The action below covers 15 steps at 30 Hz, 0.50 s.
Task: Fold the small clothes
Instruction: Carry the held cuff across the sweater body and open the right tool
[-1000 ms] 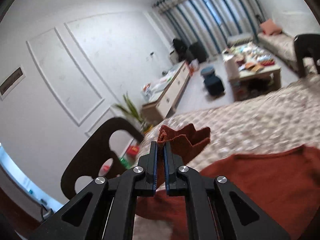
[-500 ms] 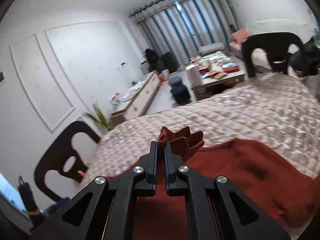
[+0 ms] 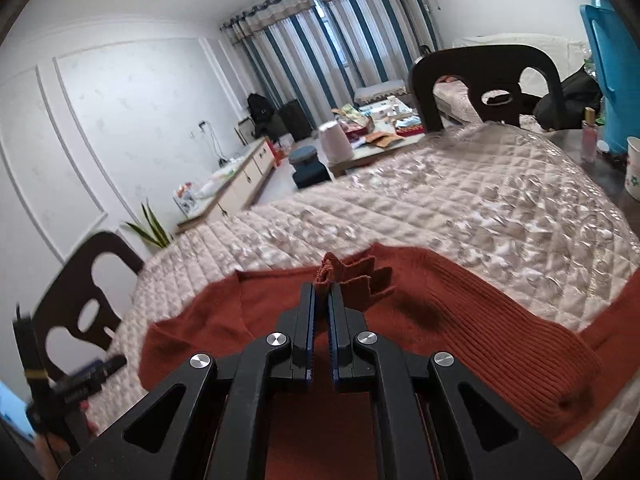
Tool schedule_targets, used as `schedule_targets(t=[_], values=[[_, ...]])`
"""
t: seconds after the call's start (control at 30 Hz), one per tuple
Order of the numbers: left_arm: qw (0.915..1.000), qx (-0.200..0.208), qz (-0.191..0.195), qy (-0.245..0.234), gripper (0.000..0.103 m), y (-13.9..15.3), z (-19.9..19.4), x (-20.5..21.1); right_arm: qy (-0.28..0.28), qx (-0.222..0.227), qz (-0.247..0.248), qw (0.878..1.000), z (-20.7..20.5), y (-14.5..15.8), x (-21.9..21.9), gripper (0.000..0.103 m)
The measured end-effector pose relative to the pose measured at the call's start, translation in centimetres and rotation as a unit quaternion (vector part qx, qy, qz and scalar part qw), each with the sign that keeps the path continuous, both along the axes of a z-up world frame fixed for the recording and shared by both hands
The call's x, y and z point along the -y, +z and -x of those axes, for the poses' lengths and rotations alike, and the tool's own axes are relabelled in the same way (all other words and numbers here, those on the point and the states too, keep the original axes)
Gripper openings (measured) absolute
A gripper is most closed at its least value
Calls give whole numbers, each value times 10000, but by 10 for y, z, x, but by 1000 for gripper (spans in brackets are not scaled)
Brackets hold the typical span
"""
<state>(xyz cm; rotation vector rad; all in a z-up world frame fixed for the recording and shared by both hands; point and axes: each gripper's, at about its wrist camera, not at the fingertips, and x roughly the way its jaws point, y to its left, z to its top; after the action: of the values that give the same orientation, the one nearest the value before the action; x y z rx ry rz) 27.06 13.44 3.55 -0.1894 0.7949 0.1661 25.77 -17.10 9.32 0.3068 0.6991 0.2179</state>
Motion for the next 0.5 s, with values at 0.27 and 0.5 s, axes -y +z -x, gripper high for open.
schedule_targets(t=[0.27,0.5], values=[[9984,-458,212,238,102,-23,-16,-5,-334,-548,540,9965,7,-28,17,5],[9961,-815,217,265,103,-43,-22,-8,-378,-1022,726,9914,5,-51,26,5]])
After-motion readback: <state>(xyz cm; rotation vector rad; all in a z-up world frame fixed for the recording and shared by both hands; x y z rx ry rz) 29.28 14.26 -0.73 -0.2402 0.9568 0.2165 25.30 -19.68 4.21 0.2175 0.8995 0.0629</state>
